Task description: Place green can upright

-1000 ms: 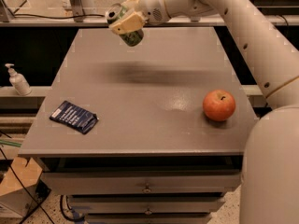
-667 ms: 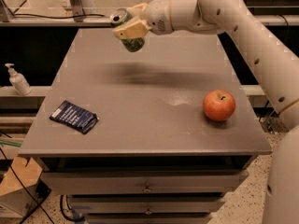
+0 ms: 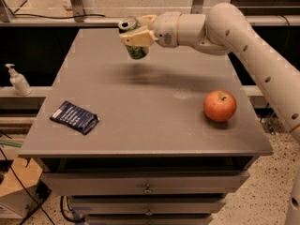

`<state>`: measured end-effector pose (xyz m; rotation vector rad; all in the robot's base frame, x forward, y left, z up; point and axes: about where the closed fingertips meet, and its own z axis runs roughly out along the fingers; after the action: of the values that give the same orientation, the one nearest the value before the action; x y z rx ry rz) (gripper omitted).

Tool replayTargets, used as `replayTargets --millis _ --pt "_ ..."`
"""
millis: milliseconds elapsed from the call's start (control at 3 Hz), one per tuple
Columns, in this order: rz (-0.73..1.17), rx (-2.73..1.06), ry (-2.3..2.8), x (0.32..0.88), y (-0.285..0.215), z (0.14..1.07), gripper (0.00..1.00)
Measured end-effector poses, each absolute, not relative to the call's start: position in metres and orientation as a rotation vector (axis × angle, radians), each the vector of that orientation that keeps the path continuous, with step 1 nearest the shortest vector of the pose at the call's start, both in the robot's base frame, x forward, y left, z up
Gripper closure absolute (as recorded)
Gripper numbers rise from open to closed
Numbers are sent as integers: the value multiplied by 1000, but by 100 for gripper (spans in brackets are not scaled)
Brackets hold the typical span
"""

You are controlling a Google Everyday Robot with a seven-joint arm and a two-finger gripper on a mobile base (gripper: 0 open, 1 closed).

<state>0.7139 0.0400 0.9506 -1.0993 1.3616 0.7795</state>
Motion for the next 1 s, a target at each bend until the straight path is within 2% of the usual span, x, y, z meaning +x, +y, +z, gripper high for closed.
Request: replayTargets --millis 333,667,1000 --pt "812 -1067 1378 721 34 938 95" --pt "839 -1044 1392 727 30 928 78" --pt "856 -1027 1404 730 26 922 55"
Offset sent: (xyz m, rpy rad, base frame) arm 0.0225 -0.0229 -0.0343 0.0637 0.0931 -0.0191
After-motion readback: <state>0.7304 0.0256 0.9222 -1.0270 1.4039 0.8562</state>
